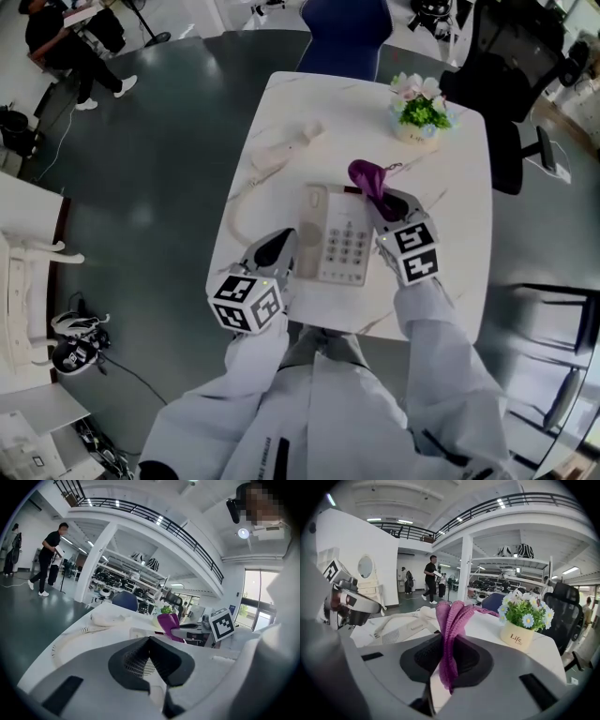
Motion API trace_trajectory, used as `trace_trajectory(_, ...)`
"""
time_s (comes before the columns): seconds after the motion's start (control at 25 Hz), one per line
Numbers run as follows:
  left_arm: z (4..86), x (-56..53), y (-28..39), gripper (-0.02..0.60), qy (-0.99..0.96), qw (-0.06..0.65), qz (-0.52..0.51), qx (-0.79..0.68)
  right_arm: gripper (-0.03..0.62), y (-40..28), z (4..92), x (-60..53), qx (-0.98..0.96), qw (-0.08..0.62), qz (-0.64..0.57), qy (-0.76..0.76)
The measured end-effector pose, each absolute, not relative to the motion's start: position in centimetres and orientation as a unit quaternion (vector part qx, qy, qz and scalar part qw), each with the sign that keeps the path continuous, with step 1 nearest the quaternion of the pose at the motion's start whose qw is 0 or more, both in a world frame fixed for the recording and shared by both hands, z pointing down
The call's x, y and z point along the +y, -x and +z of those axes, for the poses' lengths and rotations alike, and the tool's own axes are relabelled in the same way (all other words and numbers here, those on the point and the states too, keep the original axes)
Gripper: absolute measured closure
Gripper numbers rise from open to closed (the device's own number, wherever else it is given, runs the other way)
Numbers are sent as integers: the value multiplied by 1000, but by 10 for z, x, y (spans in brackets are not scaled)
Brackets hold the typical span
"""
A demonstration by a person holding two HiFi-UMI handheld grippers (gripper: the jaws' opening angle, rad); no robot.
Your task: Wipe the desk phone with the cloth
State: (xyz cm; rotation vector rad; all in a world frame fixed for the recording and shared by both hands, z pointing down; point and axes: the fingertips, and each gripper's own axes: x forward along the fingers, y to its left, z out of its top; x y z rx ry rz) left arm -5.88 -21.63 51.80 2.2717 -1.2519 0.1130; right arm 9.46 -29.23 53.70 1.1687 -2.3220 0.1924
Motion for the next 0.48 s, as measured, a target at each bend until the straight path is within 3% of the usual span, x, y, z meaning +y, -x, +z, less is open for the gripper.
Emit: trace_trajectory(0.48, 524, -214, 54, 583, -839, 277, 43, -466, 553, -86, 553, -285, -870, 293, 100, -384)
